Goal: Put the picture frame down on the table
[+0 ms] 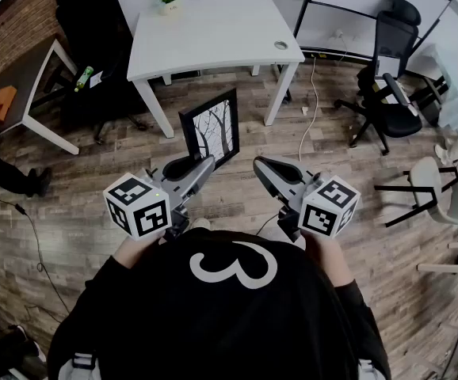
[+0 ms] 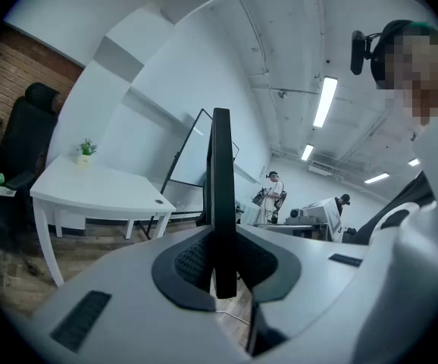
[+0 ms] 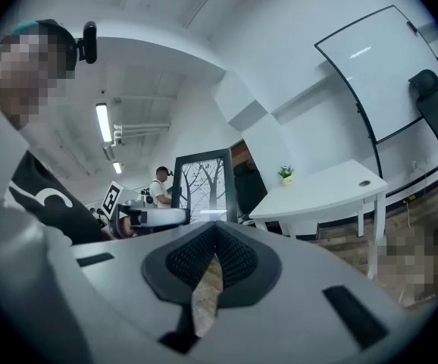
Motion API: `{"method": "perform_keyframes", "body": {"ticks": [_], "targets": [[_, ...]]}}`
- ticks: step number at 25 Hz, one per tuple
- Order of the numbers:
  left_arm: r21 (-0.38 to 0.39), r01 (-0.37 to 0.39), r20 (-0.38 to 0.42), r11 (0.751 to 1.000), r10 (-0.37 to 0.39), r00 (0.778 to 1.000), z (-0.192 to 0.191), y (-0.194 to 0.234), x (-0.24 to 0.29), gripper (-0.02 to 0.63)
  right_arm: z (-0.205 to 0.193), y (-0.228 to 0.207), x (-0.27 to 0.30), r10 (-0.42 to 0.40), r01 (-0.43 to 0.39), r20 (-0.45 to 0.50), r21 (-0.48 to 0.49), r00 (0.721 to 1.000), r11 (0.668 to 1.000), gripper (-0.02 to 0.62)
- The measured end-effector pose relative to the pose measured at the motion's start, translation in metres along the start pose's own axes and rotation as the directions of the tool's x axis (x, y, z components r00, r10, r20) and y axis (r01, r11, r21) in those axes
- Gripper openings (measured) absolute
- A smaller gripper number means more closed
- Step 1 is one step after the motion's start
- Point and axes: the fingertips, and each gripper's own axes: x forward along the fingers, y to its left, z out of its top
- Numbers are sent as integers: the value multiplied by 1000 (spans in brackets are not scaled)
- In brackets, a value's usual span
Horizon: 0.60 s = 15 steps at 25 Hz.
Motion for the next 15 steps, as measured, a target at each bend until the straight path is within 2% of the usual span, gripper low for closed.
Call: {"method": "perform_keyframes", "body": {"ticks": [10,15], "targets": [[18,10,0,1000,-10,1000,2,-4,10,57,4,-6,-6,-3,4,11,-14,1000,1000,23],[32,15,-4,999,-15,1000,5,-11,13,57,7,-9,-9,-10,10,20,10,1000,1000,23]]}}
